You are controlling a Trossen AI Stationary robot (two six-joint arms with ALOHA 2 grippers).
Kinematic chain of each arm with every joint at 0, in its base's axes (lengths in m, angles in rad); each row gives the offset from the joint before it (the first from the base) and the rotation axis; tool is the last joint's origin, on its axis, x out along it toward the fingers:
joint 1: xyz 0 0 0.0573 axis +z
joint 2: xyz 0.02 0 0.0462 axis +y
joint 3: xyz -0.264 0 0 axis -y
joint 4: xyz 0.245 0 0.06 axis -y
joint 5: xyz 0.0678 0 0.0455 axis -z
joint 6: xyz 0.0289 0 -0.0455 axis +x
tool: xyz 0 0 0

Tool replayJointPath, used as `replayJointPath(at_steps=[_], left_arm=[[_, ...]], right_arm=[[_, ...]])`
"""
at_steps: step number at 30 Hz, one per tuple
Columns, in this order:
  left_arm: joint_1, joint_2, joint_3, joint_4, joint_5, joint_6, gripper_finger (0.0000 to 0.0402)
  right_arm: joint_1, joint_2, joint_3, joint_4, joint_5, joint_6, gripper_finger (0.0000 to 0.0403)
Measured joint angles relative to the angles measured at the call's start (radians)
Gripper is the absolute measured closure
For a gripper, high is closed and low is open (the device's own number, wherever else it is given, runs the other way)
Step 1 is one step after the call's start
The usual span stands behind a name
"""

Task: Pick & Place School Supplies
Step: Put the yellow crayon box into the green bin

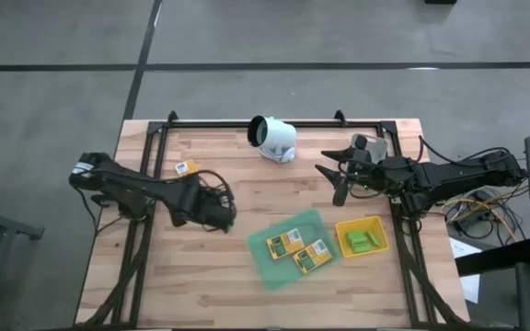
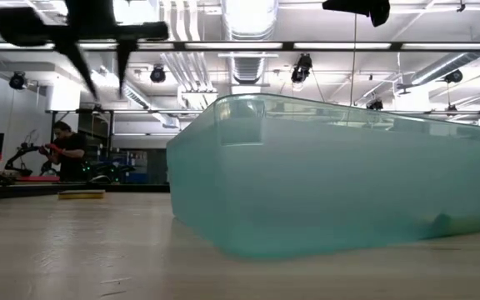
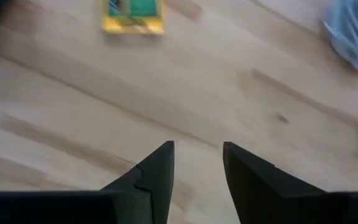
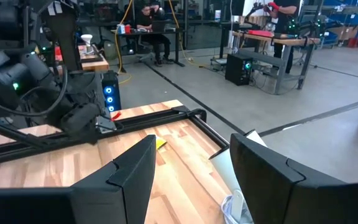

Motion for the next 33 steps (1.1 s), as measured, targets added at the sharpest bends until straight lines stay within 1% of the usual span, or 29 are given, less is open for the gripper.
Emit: replayJointPath(at_steps=[3,8,11,15,19,23,25,28,31,33], left_arm=[[-0.002,-0.007,-0.022,-0.076,-0.002,-0.061,0.0259],[0.004,-0.055,-0.101,-0.09,-0.004,-0.095,0.0259],[0.005,-0.104,-0.18,-0.079,-0.008,-0.133,0.0259],[0.006,-0.209,-0.311,-0.011,-0.009,-0.165,0.0259],[0.006,-0.327,-0.472,0.131,-0.043,-0.174,0.0259],[0.006,-0.442,-0.648,0.361,-0.073,-0.16,0.0259],[0.006,-0.484,-0.735,0.468,-0.109,-0.155,0.0259],[0.006,-0.512,-0.852,0.634,-0.207,-0.115,0.0259],[0.007,-0.505,-0.946,0.793,-0.3,-0.089,0.0259],[0.011,-0.49,-0.985,0.861,-0.327,-0.098,0.0259]], right_arm=[[0.0,0.0,0.0,0.0,0.0,0.002,0.0199],[0.0,0.0,0.0,0.0,0.0,0.001,0.0199],[0.0,0.0,0.0,0.0,0.0,0.002,0.0199],[0.0,0.0,0.0,0.0,0.0,0.001,0.0199],[0.0,0.0,0.0,0.0,0.0,0.0,0.0199],[0.0,0.0,0.0,0.0,0.0,0.0,0.0199],[0.0,0.0,0.0,0.0,0.0,0.002,0.0199],[0.0,0.0,0.0,0.0,0.0,0.0,0.0199],[0.0,0.0,0.0,0.0,0.0,0.001,0.0199],[0.0,0.0,0.0,0.0,0.0,0.0,0.0199]])
